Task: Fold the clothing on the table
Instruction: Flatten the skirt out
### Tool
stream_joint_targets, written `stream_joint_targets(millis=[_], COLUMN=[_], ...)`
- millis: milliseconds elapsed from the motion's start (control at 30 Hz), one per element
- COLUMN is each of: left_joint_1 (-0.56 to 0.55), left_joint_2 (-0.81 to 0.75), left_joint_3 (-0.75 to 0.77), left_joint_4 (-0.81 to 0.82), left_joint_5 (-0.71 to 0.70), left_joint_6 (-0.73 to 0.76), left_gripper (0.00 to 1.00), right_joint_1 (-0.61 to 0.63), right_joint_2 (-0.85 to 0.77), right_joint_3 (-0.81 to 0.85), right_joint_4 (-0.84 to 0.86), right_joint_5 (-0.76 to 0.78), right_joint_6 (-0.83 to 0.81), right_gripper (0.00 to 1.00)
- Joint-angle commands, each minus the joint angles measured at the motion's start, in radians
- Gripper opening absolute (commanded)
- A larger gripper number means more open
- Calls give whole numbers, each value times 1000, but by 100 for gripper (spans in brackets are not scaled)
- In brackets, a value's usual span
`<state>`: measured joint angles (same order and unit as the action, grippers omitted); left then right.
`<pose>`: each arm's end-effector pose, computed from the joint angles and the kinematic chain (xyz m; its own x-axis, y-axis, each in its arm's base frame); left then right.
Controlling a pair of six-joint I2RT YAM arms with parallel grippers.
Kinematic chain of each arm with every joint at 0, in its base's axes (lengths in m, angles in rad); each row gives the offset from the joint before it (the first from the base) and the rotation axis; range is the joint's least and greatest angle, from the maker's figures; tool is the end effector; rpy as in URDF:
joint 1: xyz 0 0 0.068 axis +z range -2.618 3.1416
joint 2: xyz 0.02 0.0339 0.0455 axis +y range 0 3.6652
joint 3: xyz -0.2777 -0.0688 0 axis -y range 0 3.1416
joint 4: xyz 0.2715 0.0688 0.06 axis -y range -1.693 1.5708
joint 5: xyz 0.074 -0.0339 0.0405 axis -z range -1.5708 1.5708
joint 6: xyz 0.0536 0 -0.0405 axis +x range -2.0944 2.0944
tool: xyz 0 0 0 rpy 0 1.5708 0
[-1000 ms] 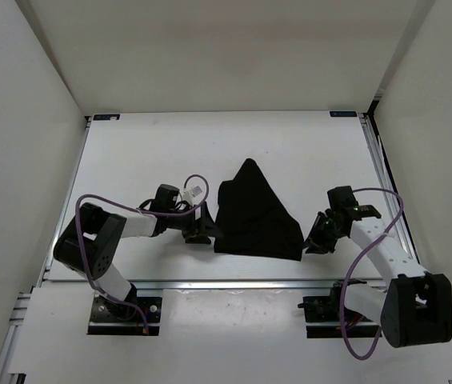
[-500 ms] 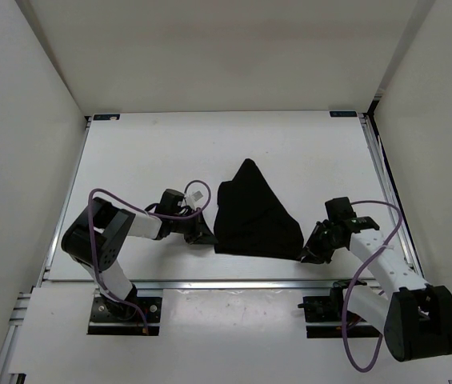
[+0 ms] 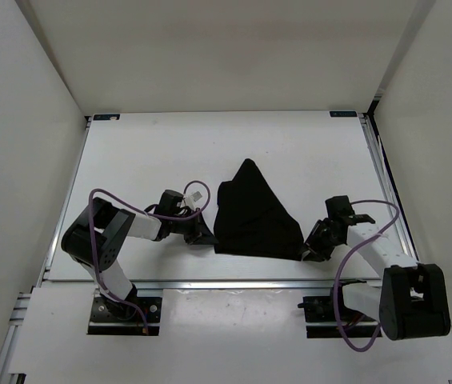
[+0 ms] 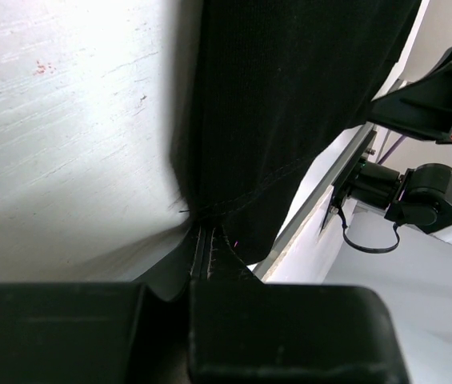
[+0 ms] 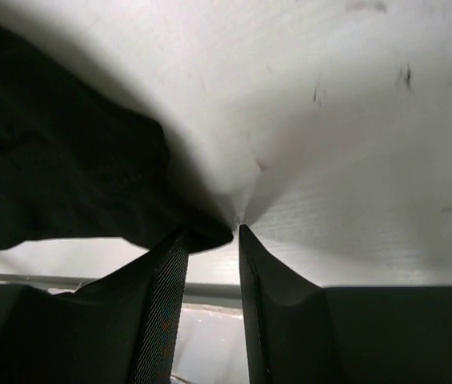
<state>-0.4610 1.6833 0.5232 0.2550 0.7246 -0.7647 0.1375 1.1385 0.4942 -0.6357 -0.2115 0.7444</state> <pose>0.2395 -0.1586 0.0747 -0.9927 -0.0857 -0.0847 0.0173 0.5947 -0.8038 0.1896 0.0376 0.1295 -0.8292 0.5540 -0.0746 0.5005 0.7952 0.3422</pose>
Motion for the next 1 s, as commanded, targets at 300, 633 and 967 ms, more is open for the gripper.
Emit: stream_joint_targets(millis=[300, 633, 967], left_joint_1=[28, 134, 266], left_joint_2=[-43, -145, -42], left_joint_3=[-28, 384, 773], left_joint_4=[13, -351, -99], left_joint_5=[27, 174, 265], left_joint_6=[19, 197, -66], left_gripper=[0, 0, 0], right_joint_1=[92, 37, 51], right_joint_2=[84, 6, 282], right_joint_3=[-19, 514, 1027], right_joint_4=[171, -68, -79], right_joint_5=[17, 31, 242], right_joint_6=[-7, -170, -346], right_gripper=[3, 0, 0])
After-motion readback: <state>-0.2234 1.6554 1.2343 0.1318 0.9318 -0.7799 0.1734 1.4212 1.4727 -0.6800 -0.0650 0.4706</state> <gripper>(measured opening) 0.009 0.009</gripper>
